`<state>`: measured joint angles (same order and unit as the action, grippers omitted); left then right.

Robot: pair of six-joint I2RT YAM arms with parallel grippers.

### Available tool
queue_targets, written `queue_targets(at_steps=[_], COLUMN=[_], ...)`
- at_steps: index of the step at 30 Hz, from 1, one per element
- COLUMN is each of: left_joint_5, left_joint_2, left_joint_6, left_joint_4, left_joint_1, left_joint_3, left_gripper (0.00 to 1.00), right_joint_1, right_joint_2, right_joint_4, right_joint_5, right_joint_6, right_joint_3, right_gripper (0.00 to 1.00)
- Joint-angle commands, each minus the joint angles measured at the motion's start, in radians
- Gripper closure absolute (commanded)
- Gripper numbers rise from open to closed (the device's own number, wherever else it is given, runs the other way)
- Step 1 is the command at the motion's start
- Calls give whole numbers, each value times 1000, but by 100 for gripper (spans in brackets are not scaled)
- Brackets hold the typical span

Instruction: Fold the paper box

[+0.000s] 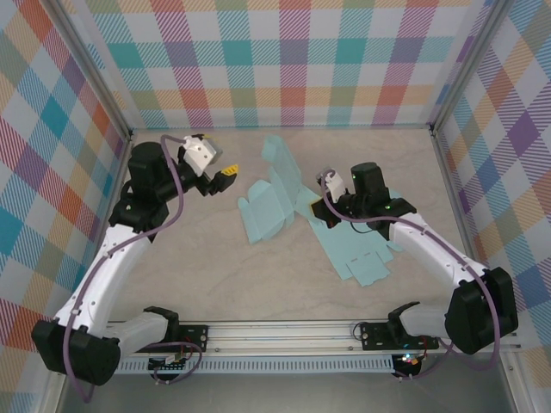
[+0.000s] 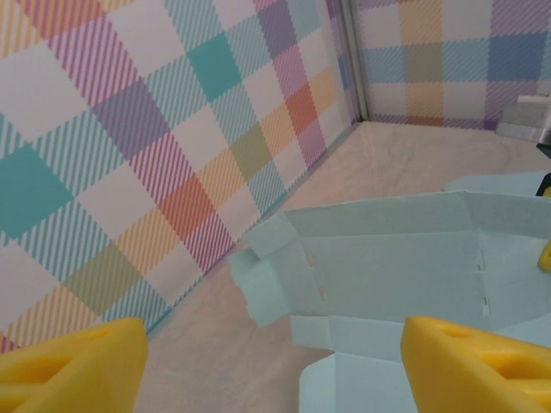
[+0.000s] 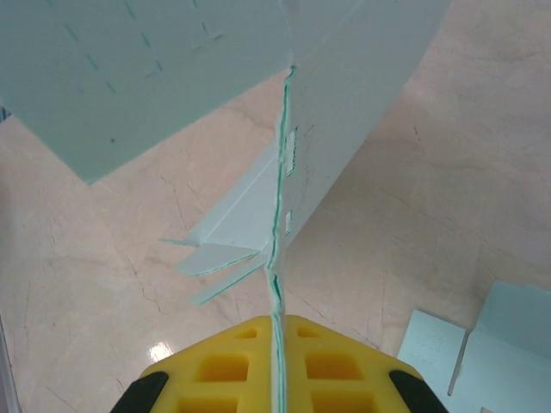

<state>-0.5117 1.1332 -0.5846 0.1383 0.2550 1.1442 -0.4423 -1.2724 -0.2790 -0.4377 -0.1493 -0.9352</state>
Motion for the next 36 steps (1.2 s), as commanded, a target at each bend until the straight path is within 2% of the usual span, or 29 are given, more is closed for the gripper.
queue_targets(at_steps=[1,3,7,11,17,19,22,25,32,36], left_joint_5=[-99,-142,-236,-253,-299,-304,-311,-307,-251,-224], left_joint_2=[88,135,183,251,394,429,471,491,551,591], left_joint_6=[-132,-193,-414,-493,-592,-644,-730,-764,-765,-781], left_joint_4=[81,100,97,128,333,408,532,576,549,576], left_joint_1=[3,3,3,3,5,11,16,16,24,33], left_joint_3=[90,125,124,196,403,455,517,536,575,625], left_gripper=[23,23,24,28,35,41,41,41,41,37], right_joint_1=[-16,-24,-35,-36,-41,-42,-46,-47,-50,-53], right_joint_2=[11,5,4,0,-27,-36,-46,-55,-66,-67], right_joint_4=[-58,-73,-87,-90,-93,-93,-94,-100,-112,-110], right_joint_5=[-33,-53,-105,-150,-185,-188,-191,-191,-203,-203], right_joint_6=[-75,-92,-129,-146,-150,-148,-148,-149,-154,-154], right_joint_3=[-47,-64,-86,-101,-128,-132,-140,-150,-171,-169], right_gripper=[100,100,100,100,100,100,100,100,100,100])
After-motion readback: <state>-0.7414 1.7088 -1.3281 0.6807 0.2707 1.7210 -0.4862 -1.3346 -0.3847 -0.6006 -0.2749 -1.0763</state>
